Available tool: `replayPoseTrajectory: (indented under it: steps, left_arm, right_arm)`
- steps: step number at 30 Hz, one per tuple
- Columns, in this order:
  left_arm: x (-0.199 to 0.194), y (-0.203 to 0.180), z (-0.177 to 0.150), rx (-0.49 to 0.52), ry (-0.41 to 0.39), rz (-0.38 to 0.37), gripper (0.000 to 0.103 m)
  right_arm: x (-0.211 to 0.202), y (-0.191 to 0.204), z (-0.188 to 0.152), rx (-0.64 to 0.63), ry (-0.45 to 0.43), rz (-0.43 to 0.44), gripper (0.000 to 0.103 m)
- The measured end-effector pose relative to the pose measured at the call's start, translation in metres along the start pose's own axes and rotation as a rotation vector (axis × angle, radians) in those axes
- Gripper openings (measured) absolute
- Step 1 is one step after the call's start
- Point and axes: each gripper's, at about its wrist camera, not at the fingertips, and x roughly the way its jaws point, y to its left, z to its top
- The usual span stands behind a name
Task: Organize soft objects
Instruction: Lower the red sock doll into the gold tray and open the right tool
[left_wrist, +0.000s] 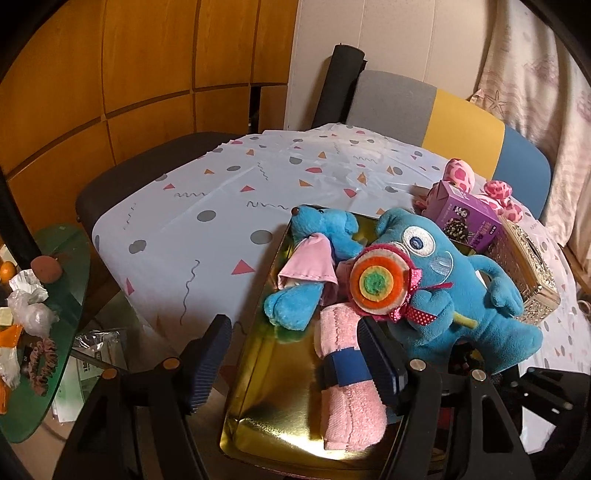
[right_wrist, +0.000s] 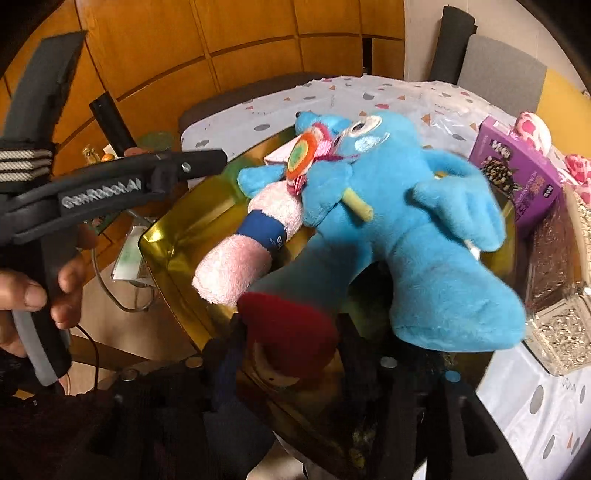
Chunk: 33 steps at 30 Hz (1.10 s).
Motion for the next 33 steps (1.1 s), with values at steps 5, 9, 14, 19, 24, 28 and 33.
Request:
replayPoseTrajectory:
  steps: [5, 9, 14, 19, 24, 28, 33]
  left_arm:
    - [0.001, -0.004, -0.001, 0.005, 0.004, -0.007, 0.073]
    - [-0.004, -0.009, 0.0, 0.018, -0.008, -0.01, 0.077]
    - [-0.011, -0.016, 0.002, 0.036, -0.024, -0.012, 0.085]
    - [-0.02, -0.025, 0.004, 0.045, -0.049, -0.016, 0.09]
    - [-0.03, -0.042, 0.003, 0.075, -0.075, -0.036, 0.103]
    - [-0.041, -0.065, -0.001, 0.109, -0.113, -0.069, 0.103]
    - [-0.051, -0.102, -0.011, 0.169, -0.132, -0.131, 0.103]
  right_arm:
    - [-0.004, -0.002, 0.002, 0.001, -0.025, -0.018, 0.05]
    - [0.006, -0.004, 0.0, 0.008, -0.015, -0.054, 0.05]
    - [-0.012, -0.006, -0.001, 0.042, -0.068, -0.021, 0.05]
    - [-0.05, -0.018, -0.006, 0.117, -0.175, -0.058, 0.05]
    - [-0.08, -0.042, -0.019, 0.274, -0.271, -0.21, 0.057]
    - [-0.094, -0.063, -0.034, 0.417, -0.309, -0.364, 0.064]
    - [-0.102, -0.083, -0.055, 0.533, -0.303, -0.474, 0.064]
